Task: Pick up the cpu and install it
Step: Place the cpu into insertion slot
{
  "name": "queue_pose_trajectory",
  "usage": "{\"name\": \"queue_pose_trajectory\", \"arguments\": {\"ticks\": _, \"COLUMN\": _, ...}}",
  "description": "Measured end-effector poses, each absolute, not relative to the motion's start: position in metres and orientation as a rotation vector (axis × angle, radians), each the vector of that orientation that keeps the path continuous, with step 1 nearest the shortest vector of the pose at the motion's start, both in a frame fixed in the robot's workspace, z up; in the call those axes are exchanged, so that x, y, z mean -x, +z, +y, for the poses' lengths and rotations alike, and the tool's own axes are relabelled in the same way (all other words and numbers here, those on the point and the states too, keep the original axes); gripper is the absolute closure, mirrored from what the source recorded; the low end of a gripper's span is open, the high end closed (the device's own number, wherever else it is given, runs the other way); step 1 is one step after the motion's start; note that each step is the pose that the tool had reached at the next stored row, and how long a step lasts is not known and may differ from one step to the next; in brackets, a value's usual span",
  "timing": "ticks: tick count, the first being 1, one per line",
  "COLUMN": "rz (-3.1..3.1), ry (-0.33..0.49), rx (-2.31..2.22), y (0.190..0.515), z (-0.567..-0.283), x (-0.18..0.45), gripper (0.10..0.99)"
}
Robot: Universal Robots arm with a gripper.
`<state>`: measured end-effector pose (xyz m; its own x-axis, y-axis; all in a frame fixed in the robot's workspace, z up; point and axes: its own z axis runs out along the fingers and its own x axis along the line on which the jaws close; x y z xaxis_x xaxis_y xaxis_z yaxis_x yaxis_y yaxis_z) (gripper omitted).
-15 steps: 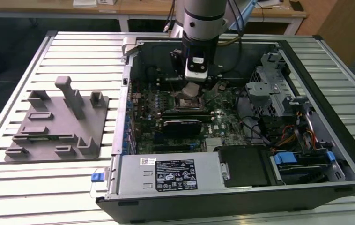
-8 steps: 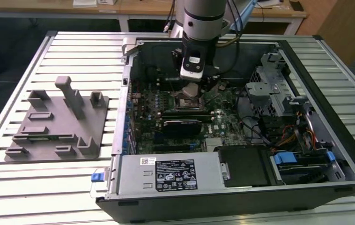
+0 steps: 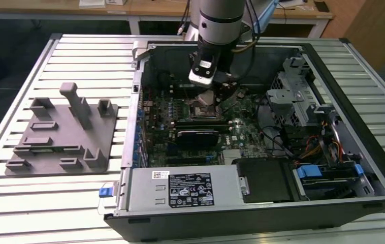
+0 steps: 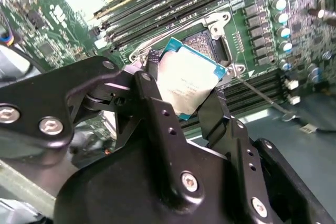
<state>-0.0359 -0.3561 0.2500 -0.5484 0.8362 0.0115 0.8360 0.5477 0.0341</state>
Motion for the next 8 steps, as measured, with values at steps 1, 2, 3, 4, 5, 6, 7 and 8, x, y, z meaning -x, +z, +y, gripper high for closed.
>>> {"name": "queue_pose_trajectory", "arguments": {"ticks": 1, "rz": 2.745, "ry": 0.055, "rx": -1.514, "y": 0.2498, "z": -0.3561, "x": 0.0359, "gripper": 0.545}}
{"name": "queue_pose_trajectory", "arguments": {"ticks": 2, "rz": 2.73, "ry": 0.055, "rx": -1.539, "y": 0.2497, "z": -0.3561, "x": 0.0359, "gripper": 0.545}}
{"name": "queue_pose_trajectory", "arguments": {"ticks": 3, "rz": 2.716, "ry": 0.055, "rx": -1.563, "y": 0.2495, "z": -0.3562, "x": 0.0359, "gripper": 0.545}}
{"name": "queue_pose_trajectory", "arguments": {"ticks": 4, "rz": 2.701, "ry": 0.055, "rx": -1.59, "y": 0.2493, "z": -0.3561, "x": 0.0359, "gripper": 0.545}}
{"name": "queue_pose_trajectory", "arguments": {"ticks": 5, "rz": 2.686, "ry": 0.055, "rx": -1.614, "y": 0.2491, "z": -0.3561, "x": 0.0359, "gripper": 0.545}}
{"name": "queue_pose_trajectory", "arguments": {"ticks": 6, "rz": 2.671, "ry": 0.055, "rx": -1.638, "y": 0.2489, "z": -0.3561, "x": 0.0359, "gripper": 0.545}}
{"name": "queue_pose_trajectory", "arguments": {"ticks": 7, "rz": 2.656, "ry": 0.055, "rx": -1.662, "y": 0.2487, "z": -0.3562, "x": 0.0359, "gripper": 0.545}}
{"name": "queue_pose_trajectory", "arguments": {"ticks": 8, "rz": 2.641, "ry": 0.055, "rx": -1.685, "y": 0.2485, "z": -0.3561, "x": 0.0359, "gripper": 0.545}}
